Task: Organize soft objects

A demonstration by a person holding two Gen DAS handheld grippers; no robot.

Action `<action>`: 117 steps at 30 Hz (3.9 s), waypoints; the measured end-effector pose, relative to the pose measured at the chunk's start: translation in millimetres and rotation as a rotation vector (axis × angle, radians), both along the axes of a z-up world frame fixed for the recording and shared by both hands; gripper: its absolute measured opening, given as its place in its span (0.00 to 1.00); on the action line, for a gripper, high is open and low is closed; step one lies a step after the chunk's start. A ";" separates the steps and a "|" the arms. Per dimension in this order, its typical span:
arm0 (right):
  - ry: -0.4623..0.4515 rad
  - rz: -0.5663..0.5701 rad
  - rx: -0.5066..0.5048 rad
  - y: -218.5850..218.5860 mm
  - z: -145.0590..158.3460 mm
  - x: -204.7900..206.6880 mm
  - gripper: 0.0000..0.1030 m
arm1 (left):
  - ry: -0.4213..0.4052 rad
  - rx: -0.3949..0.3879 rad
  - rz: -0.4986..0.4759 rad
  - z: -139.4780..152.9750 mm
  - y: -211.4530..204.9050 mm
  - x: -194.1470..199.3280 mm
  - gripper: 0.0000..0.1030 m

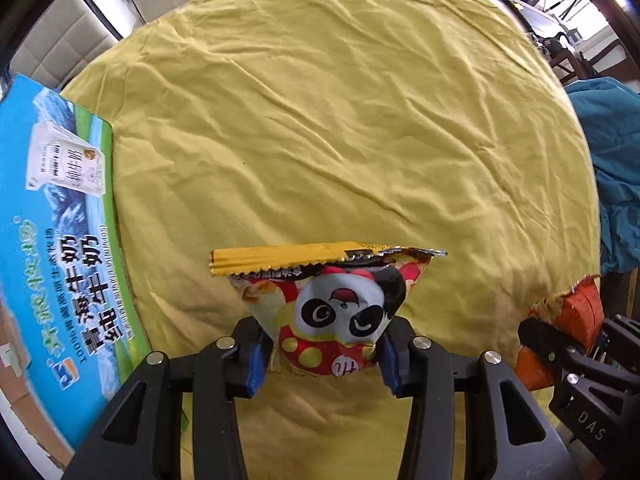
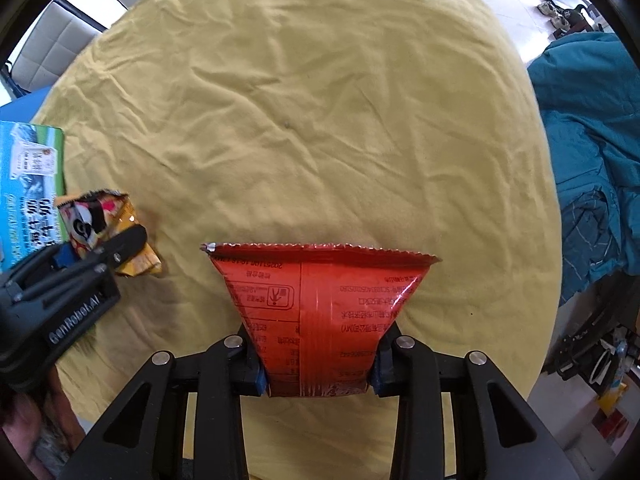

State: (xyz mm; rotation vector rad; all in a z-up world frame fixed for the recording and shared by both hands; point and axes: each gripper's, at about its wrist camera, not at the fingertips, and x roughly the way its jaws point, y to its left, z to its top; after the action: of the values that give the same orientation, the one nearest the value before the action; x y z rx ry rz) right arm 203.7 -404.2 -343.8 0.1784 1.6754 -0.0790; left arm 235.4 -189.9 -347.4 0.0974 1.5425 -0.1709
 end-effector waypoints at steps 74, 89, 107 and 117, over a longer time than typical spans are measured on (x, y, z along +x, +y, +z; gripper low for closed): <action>0.011 0.336 0.158 450.1 -16.5 2.3 0.37 | 0.185 -0.110 0.223 -9.2 379.6 -27.9 0.41; 0.007 0.331 0.141 442.2 -9.7 12.5 0.51 | 0.147 -0.081 0.265 21.6 379.3 -40.3 0.51; -0.112 0.335 0.019 401.7 54.5 -2.2 1.00 | -0.079 0.003 0.304 93.7 384.2 -66.1 0.98; -0.217 0.298 0.002 390.1 110.4 -29.7 1.00 | -0.226 -0.016 0.314 169.2 369.9 -91.1 0.98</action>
State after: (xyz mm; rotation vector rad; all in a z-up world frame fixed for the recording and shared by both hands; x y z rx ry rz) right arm 174.0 -14.1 -233.4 -0.0607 1.4684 0.1614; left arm 144.3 180.0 -178.2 -0.1341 1.3116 0.0748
